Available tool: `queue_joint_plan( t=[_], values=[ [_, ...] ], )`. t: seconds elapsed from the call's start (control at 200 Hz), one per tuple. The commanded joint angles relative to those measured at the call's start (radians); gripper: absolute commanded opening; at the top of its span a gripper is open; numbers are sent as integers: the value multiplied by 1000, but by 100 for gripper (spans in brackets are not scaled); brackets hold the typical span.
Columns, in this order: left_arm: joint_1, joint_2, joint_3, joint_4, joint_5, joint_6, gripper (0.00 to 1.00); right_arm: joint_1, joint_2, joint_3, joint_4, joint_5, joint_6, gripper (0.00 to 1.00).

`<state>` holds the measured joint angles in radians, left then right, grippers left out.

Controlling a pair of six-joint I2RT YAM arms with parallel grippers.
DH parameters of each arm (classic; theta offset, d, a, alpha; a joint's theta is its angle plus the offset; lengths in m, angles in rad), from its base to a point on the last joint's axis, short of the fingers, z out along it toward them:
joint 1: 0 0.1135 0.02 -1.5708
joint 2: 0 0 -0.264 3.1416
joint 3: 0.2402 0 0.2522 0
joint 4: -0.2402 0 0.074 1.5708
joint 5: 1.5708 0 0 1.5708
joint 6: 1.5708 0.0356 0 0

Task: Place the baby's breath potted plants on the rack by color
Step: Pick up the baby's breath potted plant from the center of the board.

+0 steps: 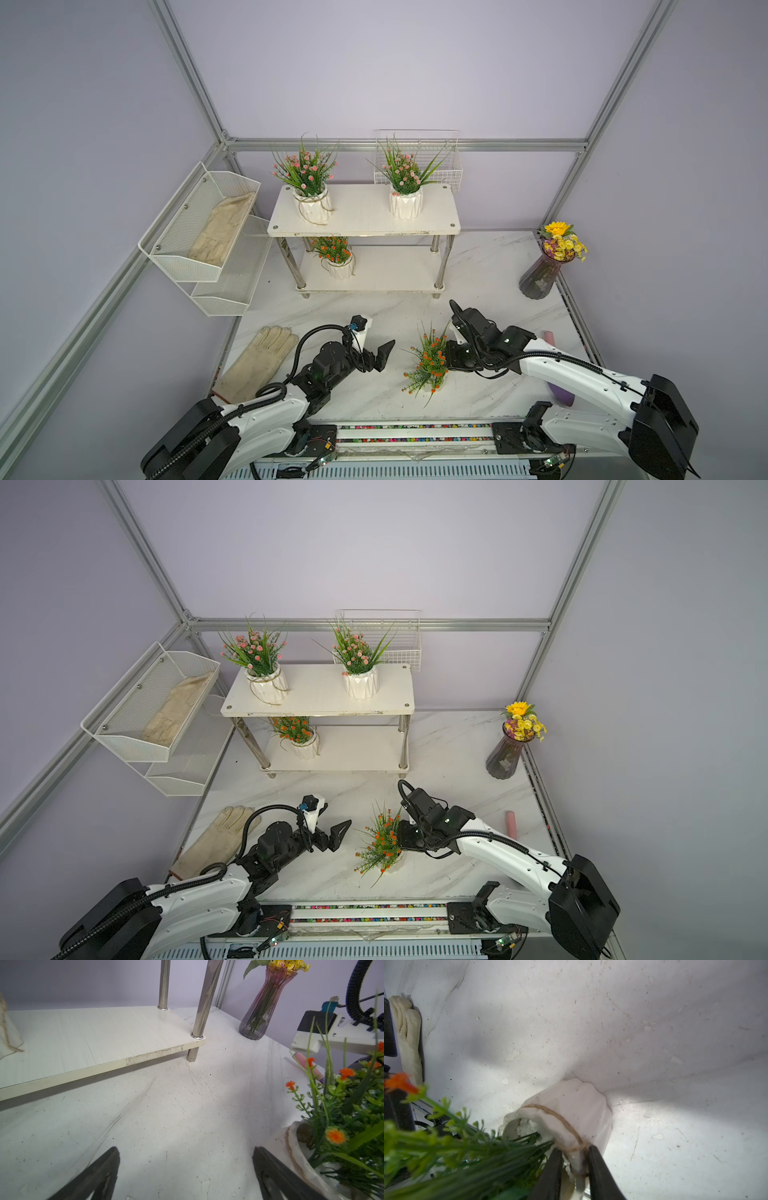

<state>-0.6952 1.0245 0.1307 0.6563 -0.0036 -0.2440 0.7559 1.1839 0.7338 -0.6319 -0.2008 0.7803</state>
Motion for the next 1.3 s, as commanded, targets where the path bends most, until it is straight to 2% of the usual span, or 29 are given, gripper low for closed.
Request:
queue_joint_plan(
  t=[0.0,0.155,0.335,0.435,0.855,1.135,1.295],
  values=[
    [-4,-3,-14,46,-24,-3,100,11,13,-10,33,-5,18,25],
    [-4,-4,-14,46,-15,-4,100,10,16,-9,30,10,16,17],
    [-6,-54,-27,33,-28,-9,100,11,52,-3,34,23,3,17],
    [-5,-99,-35,9,-38,-12,100,10,58,16,15,32,-5,13],
    [-9,-302,-89,-41,-26,-14,100,8,95,198,-15,70,-62,10],
    [-11,-305,-97,-43,-17,-11,100,-28,165,285,-9,59,-112,9],
    [-16,-250,-85,-13,43,1,100,-59,181,333,-14,44,-137,9]
  ],
)
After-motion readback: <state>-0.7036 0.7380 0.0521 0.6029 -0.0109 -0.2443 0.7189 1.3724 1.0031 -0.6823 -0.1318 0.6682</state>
